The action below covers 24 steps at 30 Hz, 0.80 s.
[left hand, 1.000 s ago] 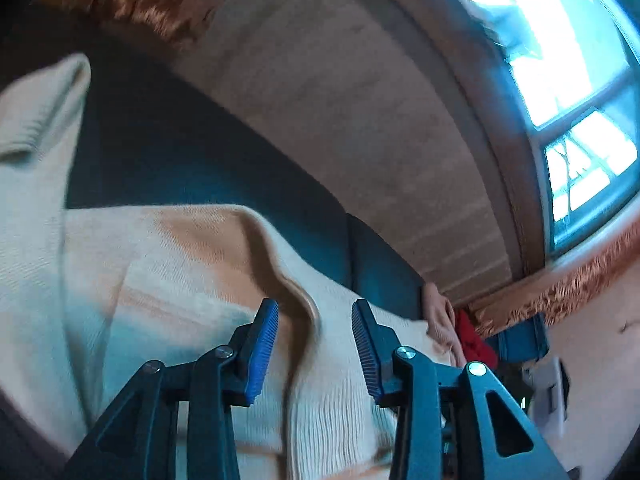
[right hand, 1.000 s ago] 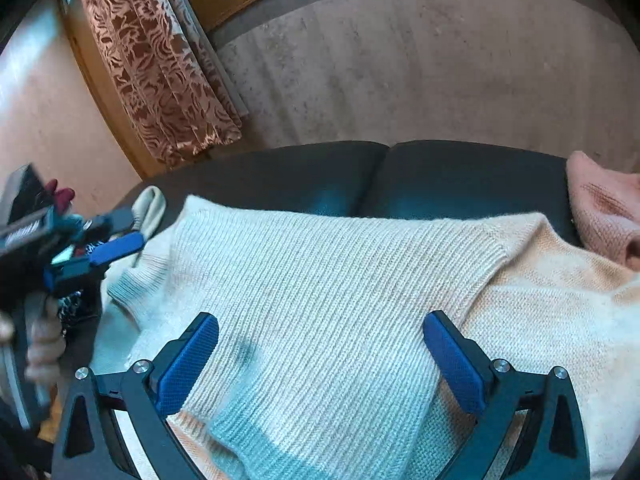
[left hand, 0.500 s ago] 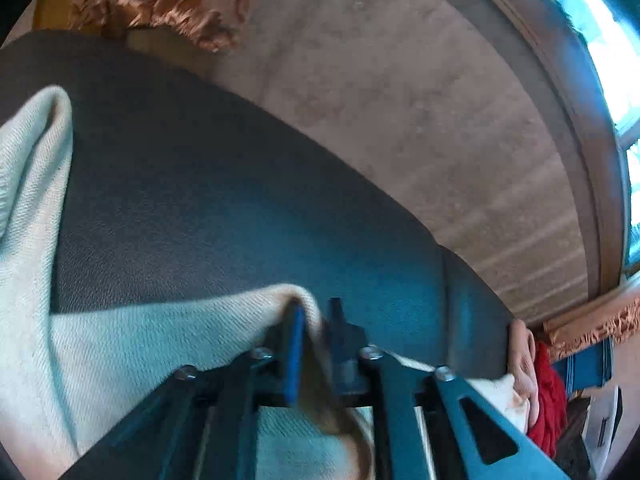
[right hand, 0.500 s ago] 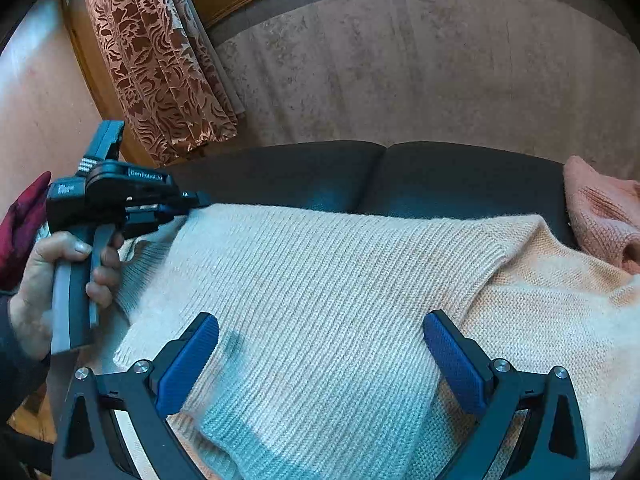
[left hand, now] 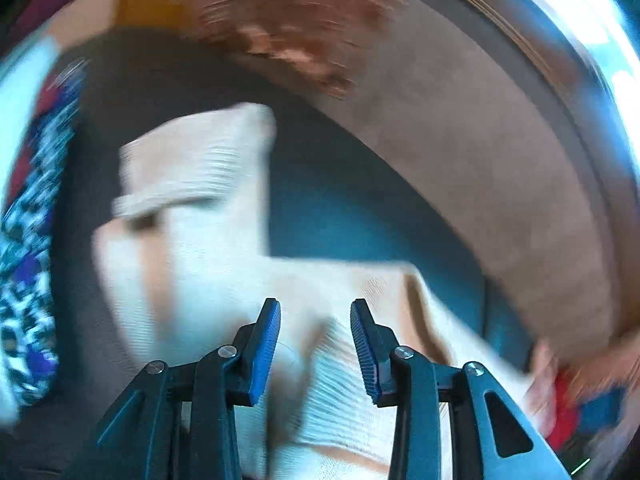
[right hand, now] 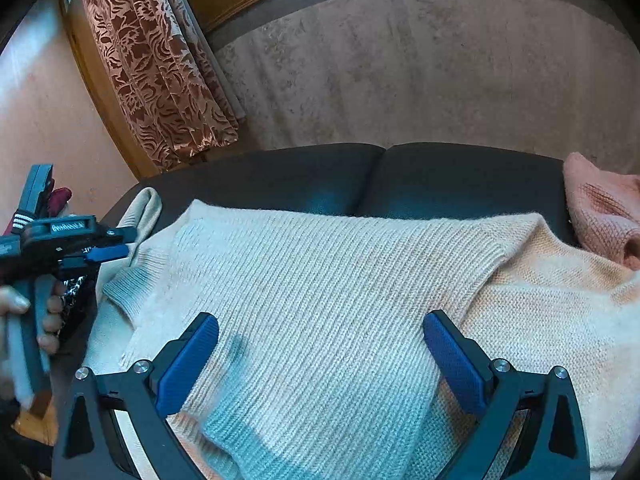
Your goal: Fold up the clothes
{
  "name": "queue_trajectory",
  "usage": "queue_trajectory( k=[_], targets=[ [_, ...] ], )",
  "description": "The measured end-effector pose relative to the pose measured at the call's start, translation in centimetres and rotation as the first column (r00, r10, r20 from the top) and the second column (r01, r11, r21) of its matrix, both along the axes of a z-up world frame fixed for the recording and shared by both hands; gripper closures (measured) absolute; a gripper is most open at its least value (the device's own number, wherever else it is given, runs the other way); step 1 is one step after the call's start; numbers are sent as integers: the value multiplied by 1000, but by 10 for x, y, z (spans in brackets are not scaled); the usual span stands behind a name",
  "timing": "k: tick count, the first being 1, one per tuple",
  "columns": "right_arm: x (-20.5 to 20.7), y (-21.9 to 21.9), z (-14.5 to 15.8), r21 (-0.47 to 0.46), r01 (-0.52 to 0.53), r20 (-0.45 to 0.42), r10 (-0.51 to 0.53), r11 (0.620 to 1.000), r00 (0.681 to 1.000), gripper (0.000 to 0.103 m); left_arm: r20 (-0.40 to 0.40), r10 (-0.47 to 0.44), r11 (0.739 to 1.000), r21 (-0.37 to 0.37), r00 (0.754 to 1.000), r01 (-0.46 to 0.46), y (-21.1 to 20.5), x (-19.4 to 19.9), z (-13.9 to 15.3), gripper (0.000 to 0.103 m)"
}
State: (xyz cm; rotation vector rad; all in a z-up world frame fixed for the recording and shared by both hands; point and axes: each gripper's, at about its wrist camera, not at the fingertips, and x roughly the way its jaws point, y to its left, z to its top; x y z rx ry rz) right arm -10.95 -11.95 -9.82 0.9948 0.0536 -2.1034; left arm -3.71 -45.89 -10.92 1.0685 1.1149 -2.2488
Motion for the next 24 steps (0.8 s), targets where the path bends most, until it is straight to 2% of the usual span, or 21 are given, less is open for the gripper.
queue_trajectory(
  k=[3, 5, 7, 9, 11, 12, 15, 16, 19, 21, 24],
  targets=[
    [0, 1, 0, -5, 0, 1, 0, 1000, 1000, 0, -29, 131, 987, 98, 991, -128, -34, 11, 8, 62],
    [0, 2, 0, -11, -1, 2, 1, 1000, 1000, 0, -18, 168, 979, 122, 986, -164, -45, 6, 11, 57],
    [0, 3, 0, -20, -1, 6, 1, 1000, 1000, 0, 18, 163, 982, 91, 986, -164, -54, 7, 13, 56],
    [-2, 6, 0, -42, -1, 15, 2, 999, 1000, 0, 74, 121, 992, 17, 990, -123, -54, -9, 17, 55],
    [-3, 9, 1, -63, -1, 25, 3, 998, 1000, 0, 125, 128, 991, -44, 984, -124, -56, -21, 18, 55],
    [-4, 11, 1, -75, -1, 31, 4, 997, 1000, 0, 158, 155, 988, -52, 975, -148, -59, -30, 15, 55],
    [-4, 13, 2, -95, -1, 40, 5, 996, 999, 0, 201, 222, 972, 30, 954, -232, -75, -35, 0, 55],
    [-4, 14, 3, -97, -1, 41, 5, 995, 999, 0, 214, 234, 969, 32, 948, -246, -78, -37, -4, 55],
    [-3, 12, 4, -90, 0, 37, 4, 996, 999, 0, 235, 275, 960, -11, 932, -280, -87, -45, -10, 55],
    [-1, 7, 4, -57, -1, 21, 2, 998, 1000, 0, 246, 302, 953, -57, 921, -298, -92, -47, -11, 55],
    [4, -2, 4, 3, 0, -10, 0, 1000, 1000, 0, 263, 324, 946, -74, 909, -315, -97, -48, -10, 57]
  ],
)
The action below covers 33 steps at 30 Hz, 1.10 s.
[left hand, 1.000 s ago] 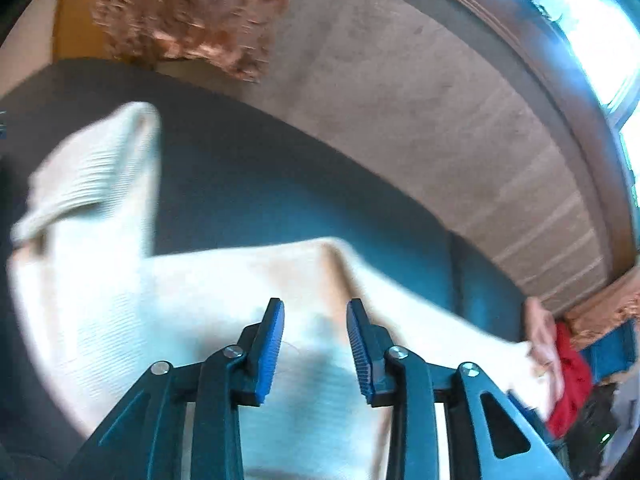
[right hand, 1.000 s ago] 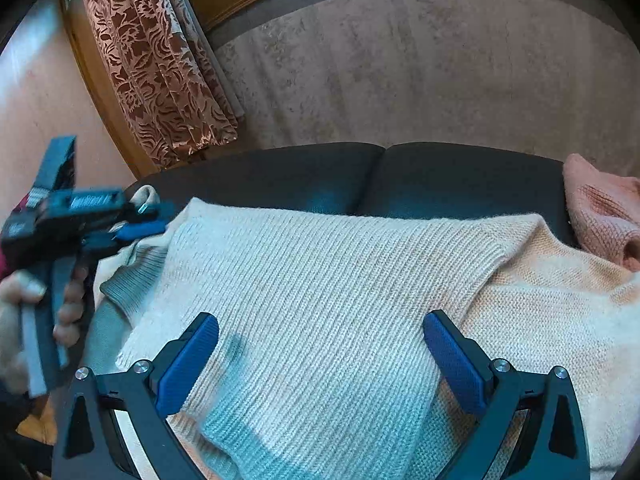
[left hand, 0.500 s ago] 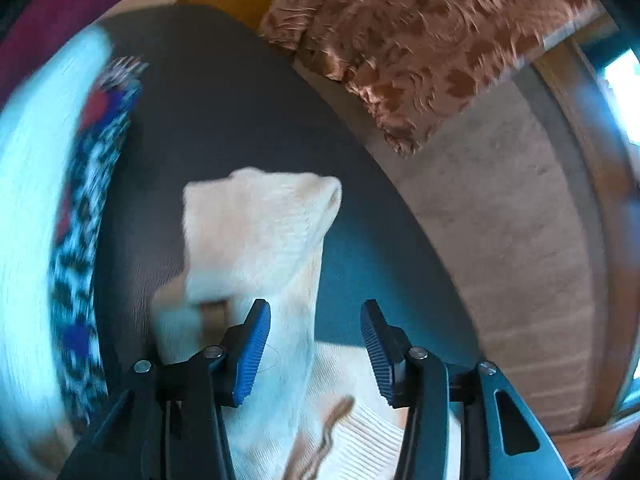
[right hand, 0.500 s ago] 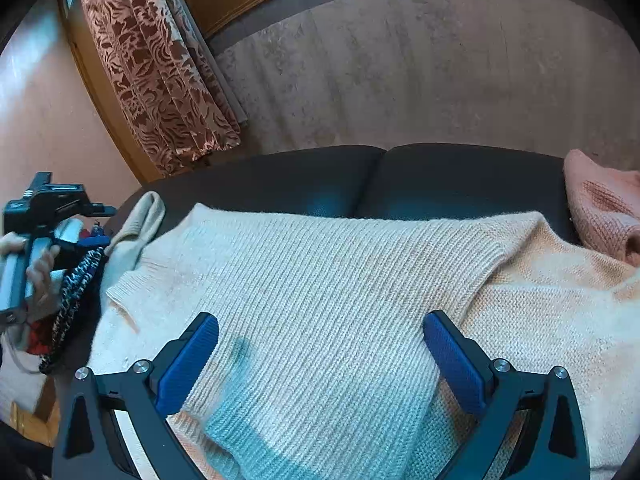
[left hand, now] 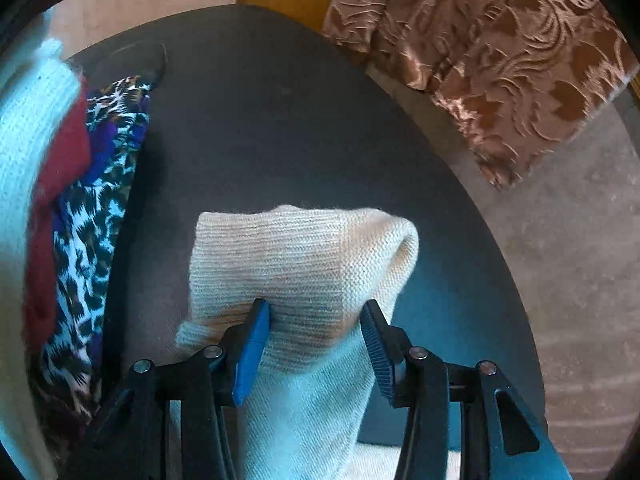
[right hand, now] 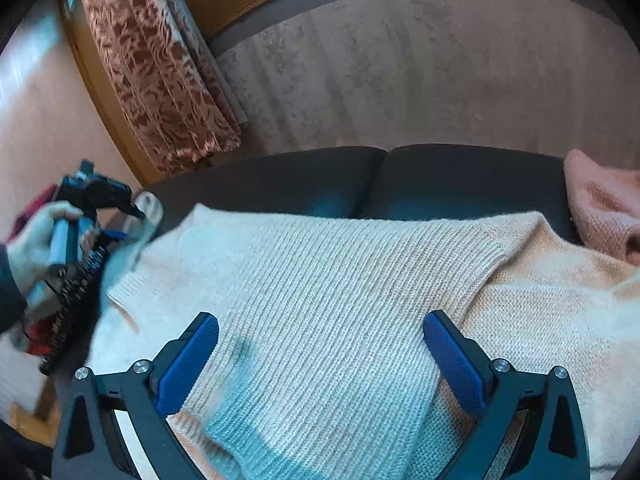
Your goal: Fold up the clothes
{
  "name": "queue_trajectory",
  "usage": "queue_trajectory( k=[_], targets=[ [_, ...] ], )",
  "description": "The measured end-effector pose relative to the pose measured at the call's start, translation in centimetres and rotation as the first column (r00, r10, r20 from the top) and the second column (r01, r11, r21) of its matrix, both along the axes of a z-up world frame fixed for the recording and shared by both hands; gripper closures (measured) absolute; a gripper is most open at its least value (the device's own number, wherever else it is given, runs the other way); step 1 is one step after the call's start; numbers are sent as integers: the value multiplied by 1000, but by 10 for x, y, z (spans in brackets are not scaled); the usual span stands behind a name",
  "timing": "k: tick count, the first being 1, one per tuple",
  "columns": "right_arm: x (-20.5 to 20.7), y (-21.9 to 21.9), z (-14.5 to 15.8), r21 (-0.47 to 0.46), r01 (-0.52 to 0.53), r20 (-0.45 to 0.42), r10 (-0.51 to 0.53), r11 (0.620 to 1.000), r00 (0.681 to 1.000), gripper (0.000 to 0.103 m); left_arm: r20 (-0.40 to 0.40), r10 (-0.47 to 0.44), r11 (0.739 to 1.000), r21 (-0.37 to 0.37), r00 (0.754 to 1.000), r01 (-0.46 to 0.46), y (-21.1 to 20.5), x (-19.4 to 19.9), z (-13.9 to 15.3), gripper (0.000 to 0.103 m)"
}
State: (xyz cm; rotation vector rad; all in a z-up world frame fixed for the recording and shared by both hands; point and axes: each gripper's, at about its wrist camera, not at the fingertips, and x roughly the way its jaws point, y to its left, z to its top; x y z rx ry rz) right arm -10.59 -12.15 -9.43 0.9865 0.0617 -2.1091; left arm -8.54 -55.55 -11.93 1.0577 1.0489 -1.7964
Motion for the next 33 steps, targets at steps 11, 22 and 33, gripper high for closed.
queue_trajectory(
  k=[11, 22, 33],
  targets=[
    [-2, -2, 0, 13, -2, -5, 2, 1000, 1000, 0, -237, -146, 985, -125, 960, 119, 20, 26, 57, 93],
    [-3, -1, -1, 5, 0, 2, 0, 1000, 1000, 0, -426, -748, 662, -516, 508, 543, 142, 34, 201, 93],
    [-7, -1, -1, -14, -1, 15, 1, 1000, 1000, 0, -314, -934, 339, -637, 168, 693, 264, 48, 229, 94]
  ],
)
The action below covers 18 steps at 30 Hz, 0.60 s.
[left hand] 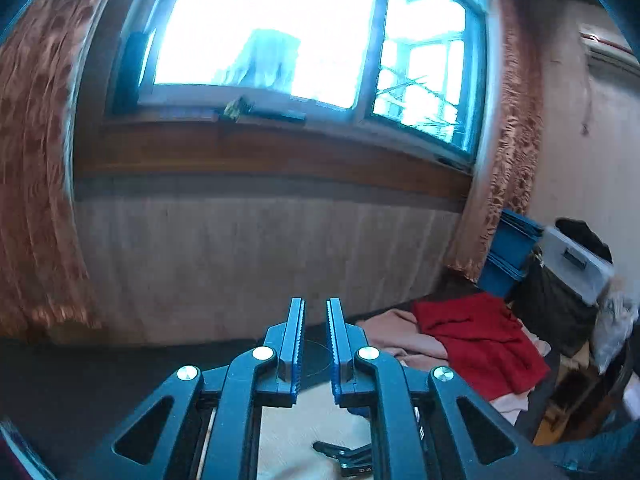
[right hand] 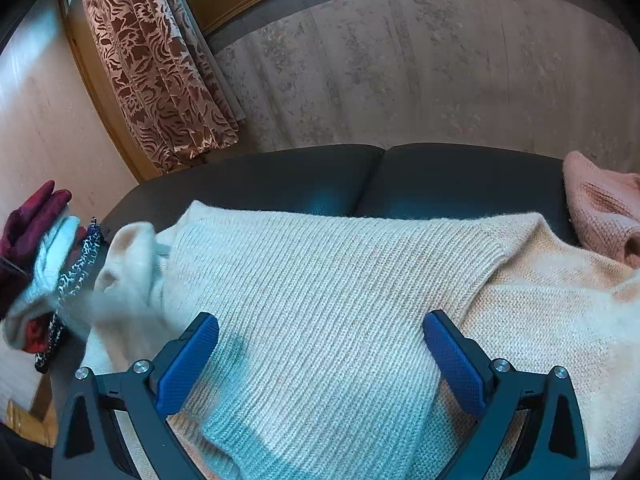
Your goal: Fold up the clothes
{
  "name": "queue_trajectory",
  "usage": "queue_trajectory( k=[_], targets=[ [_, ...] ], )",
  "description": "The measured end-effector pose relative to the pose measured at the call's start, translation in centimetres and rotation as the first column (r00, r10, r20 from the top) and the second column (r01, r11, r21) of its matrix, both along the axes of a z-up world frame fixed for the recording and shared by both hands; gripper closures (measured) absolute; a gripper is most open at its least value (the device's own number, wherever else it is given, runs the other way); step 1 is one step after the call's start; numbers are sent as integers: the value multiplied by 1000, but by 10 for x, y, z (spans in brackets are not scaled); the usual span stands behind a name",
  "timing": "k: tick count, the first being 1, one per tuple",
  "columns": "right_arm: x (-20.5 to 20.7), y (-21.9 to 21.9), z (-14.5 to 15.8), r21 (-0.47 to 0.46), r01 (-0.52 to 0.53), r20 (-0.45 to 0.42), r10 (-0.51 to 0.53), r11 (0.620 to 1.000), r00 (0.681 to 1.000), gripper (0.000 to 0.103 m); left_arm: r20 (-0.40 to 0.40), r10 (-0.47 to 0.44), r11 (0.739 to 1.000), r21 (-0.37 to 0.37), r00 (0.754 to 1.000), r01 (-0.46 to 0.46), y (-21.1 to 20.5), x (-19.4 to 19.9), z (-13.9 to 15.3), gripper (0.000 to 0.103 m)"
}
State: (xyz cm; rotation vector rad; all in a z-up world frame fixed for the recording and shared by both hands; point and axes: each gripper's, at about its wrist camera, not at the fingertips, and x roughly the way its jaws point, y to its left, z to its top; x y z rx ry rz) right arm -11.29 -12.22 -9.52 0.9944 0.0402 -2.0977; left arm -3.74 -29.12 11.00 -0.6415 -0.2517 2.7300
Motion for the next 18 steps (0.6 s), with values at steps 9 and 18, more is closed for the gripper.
queue_trajectory(
  k=[9, 18],
  targets=[
    [-3, 4, 2, 4, -26, 30, 26, 1000, 999, 0, 346, 241, 911, 242, 907, -335, -57, 62, -173, 84],
    [35, -17, 52, 57, -132, -83, 136, 990, 987, 5, 410, 255, 924, 163, 876, -346, -40, 100, -243, 81]
  ],
)
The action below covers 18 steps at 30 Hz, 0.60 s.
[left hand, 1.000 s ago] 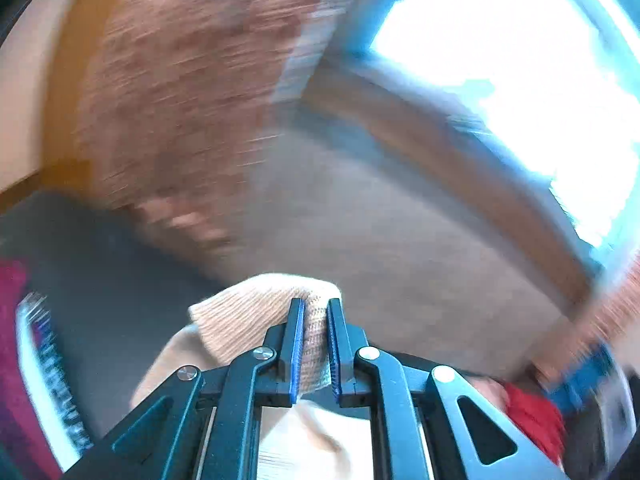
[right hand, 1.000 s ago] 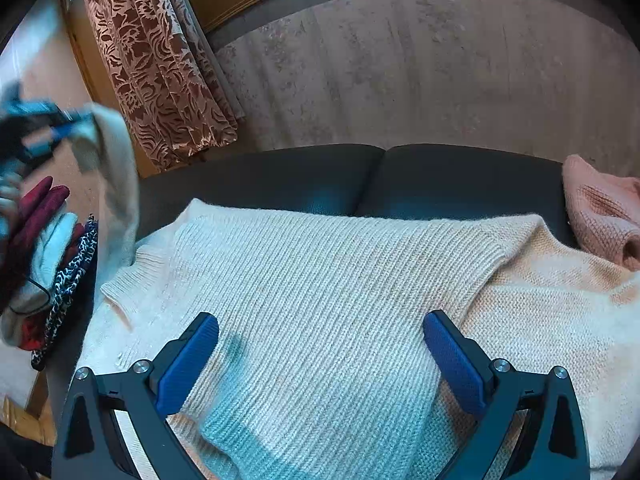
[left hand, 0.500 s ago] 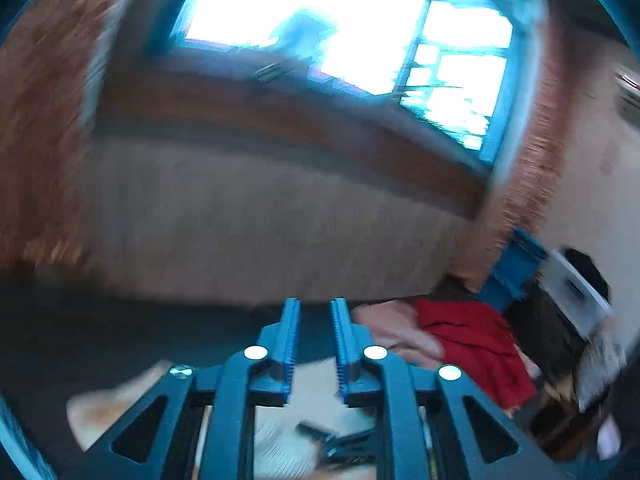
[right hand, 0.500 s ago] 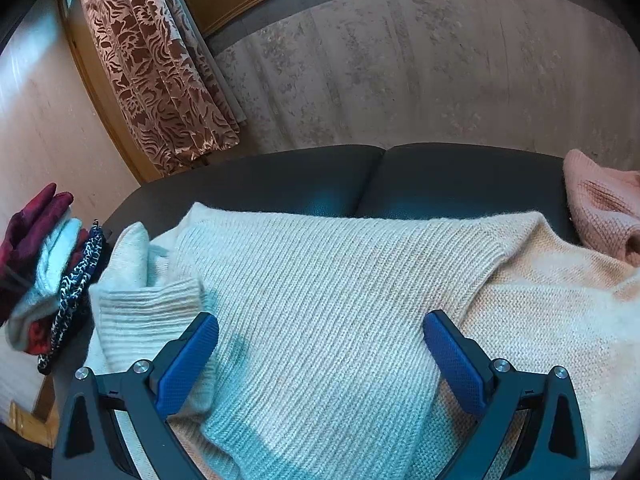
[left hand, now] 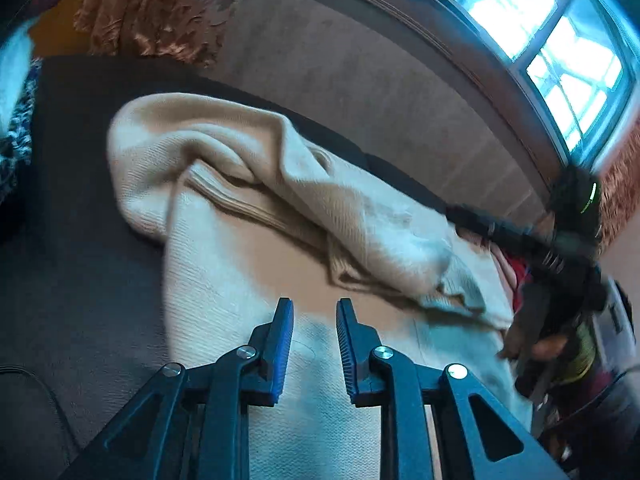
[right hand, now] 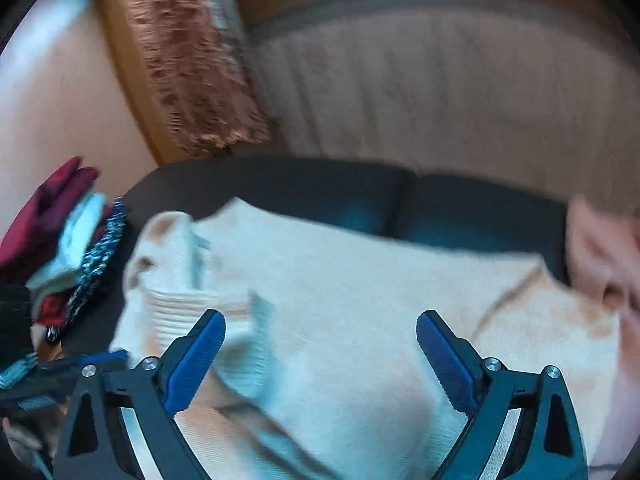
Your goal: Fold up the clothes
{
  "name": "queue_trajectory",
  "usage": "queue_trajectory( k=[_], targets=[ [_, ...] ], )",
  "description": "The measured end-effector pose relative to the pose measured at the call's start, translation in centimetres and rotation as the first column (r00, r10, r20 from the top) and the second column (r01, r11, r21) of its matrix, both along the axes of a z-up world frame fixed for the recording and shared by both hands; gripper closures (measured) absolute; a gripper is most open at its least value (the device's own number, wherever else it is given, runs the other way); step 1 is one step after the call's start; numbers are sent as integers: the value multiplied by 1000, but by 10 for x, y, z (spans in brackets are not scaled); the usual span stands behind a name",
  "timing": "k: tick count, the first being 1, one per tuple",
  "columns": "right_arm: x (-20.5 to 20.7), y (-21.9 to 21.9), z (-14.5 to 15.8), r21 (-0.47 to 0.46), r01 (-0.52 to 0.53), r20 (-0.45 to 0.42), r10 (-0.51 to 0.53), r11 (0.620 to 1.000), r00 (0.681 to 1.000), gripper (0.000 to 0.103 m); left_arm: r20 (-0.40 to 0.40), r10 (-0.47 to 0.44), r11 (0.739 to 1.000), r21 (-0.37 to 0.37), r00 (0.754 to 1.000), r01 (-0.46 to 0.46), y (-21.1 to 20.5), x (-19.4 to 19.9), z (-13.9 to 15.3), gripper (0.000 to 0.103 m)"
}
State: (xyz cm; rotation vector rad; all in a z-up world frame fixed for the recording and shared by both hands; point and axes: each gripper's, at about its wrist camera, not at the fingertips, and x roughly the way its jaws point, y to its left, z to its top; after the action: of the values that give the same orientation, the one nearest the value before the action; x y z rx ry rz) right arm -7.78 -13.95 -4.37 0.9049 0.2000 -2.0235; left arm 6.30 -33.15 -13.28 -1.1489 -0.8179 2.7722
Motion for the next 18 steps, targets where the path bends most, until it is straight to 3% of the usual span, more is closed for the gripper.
queue_trajectory(
  k=[4, 8, 11, 12, 14, 15, 18],
  targets=[
    [7, -38, 7, 39, -95, 24, 94, 995, 995, 5, -4, -17, 1000, 12, 1000, 17, 4, 5, -12, 81],
    [-1, -70, -22, 152, -114, 122, 95, 982, 988, 6, -27, -7, 996, 85, 1000, 10, -7, 11, -18, 82],
    [4, -83, -35, 221, -125, 128, 98, 967, 987, 24, -48, -12, 997, 77, 999, 15, -5, 14, -18, 83],
    [9, -83, -32, 218, -134, 121, 109, 967, 987, 47, -54, -12, 997, 71, 998, 16, -5, 15, -18, 83],
    [20, -84, -24, 216, -161, 120, 137, 963, 983, 82, -61, -10, 997, 72, 998, 15, -5, 14, -19, 83],
    [26, -85, -20, 235, -159, 96, 140, 959, 986, 92, -63, -10, 997, 75, 998, 15, -6, 15, -19, 83],
    [36, -85, -3, 221, -163, 88, 146, 962, 985, 92, -69, -10, 996, 83, 998, 16, -9, 15, -19, 83]
  ],
)
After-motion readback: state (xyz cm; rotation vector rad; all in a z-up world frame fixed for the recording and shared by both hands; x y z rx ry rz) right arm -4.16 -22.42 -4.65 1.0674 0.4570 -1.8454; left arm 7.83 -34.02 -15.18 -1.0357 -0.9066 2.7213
